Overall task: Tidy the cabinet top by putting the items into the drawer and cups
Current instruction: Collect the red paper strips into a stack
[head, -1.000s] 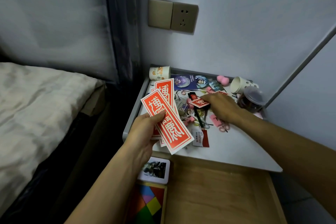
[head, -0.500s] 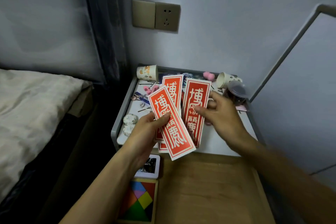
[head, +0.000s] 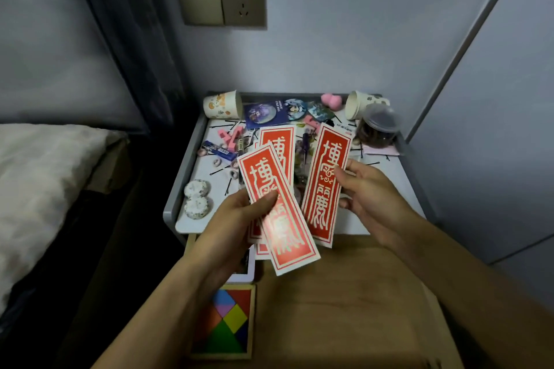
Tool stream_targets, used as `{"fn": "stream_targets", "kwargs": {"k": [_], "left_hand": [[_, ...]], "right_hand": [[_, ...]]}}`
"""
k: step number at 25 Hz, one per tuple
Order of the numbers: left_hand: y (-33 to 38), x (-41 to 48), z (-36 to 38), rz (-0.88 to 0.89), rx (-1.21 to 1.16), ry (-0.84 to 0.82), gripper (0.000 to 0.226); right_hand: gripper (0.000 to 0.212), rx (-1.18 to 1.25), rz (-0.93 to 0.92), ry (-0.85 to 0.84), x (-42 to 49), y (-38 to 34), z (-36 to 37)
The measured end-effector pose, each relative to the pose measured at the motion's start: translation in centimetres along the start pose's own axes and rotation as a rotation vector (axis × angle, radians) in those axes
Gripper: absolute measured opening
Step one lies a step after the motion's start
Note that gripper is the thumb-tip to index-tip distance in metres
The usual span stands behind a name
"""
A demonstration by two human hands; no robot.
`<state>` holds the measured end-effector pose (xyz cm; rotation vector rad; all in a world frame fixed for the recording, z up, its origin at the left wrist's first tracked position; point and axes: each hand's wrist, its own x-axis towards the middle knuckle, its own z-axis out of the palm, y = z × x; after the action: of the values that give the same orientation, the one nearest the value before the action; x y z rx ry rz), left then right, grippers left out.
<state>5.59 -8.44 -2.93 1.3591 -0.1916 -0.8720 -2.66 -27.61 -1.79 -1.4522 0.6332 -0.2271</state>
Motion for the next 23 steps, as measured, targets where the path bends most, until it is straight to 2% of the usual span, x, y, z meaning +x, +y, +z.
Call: {"fn": "stream_targets", "kwargs": {"k": [6,8,10,11,15,19,20,23], "left_hand": [[-0.2,0.0,-0.1,-0.089,-0.066,-0.076,0.022],[-0.3,0.1,-0.1,-0.112,-0.054,-0.124,0.025],[-0.3,0.0,-0.1,-0.137,-0.028,-0.190,0.029],[-0.3,-0.1,0.0,-0.144,-0.007,-0.211,0.029],[-0.5,0.0,0.4,-0.096,0.135,-0.130,0.027],[-0.5,-0.1,0.2,-0.047,0.241,-0.099,0.027],[-0.4,-0.2,0.3,-0.037,0.264,-0.110,0.024],[-0.5,-0.2,0.5,-0.018,0.297,-0.114,0.022]], "right_hand": [[0.028,0.353,0.059,-0.176,0.4,-0.4,0.3],[0.044,0.481,0.077,-0.298,-0.2,-1.0,0.9],[0.056,0.465,0.070,-0.358,-0.4,-1.0,1.6],[0.055,0.438,0.067,-0.373,-0.5,-0.8,1.8],[0.035,0.295,0.063,-0.267,-0.6,-0.3,1.8],[0.023,0.012,-0.062,-0.077,-0.8,-0.3,1.4],[0.032,-0.001,-0.085,-0.019,-0.8,-0.2,1.3],[0.078,-0.068,-0.180,0.064,-0.7,0.3,1.3]]}}
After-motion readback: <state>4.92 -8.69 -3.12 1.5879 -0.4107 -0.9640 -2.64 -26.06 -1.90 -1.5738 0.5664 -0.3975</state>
